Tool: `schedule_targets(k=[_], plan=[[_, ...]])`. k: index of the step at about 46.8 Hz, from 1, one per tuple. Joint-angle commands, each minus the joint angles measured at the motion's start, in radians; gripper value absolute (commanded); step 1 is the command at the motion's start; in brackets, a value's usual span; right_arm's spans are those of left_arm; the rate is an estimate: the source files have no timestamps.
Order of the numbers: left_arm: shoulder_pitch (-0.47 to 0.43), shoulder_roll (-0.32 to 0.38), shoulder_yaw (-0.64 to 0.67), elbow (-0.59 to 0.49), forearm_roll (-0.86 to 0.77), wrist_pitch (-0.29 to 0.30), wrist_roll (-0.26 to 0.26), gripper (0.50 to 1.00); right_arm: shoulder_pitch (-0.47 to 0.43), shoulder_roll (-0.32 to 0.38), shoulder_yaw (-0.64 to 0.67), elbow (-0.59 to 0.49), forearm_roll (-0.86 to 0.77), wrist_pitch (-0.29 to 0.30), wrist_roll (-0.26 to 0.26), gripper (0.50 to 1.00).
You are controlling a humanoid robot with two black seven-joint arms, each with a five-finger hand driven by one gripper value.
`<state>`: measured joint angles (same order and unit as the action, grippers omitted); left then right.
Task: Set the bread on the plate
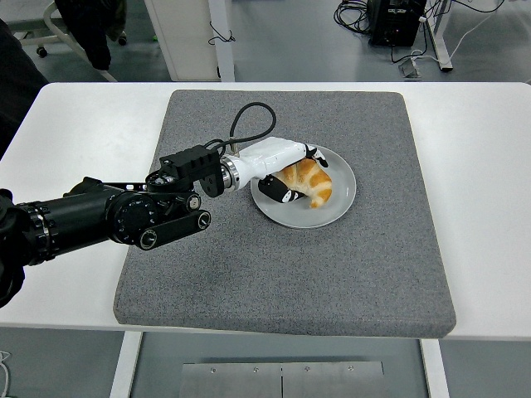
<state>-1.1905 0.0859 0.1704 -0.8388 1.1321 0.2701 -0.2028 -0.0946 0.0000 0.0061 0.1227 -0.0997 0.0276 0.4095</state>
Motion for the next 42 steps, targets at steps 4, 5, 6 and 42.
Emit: schedule_targets(k=[4, 5, 6, 42], plan=[[0.002, 0.000, 0.001, 0.000, 0.000, 0.000, -0.001, 0.736, -0.001, 0.000, 0.000, 0.000, 0.000, 0.000, 0.000, 1.000], [0.003, 0.000, 0.001, 0.000, 0.000, 0.000, -0.003, 0.740, 0.001, 0.000, 0.000, 0.000, 0.000, 0.000, 0.000, 1.000], [0.003, 0.000, 0.001, 0.000, 0.000, 0.000, -0.003, 0.742, -0.001, 0.000, 0.000, 0.000, 0.000, -0.002, 0.000, 1.000], [0.003, 0.009, 0.006, -0.002, -0.018, -0.011, -0.040, 0.948, 0.001, 0.000, 0.000, 0.000, 0.000, 0.000, 0.000, 1.000]])
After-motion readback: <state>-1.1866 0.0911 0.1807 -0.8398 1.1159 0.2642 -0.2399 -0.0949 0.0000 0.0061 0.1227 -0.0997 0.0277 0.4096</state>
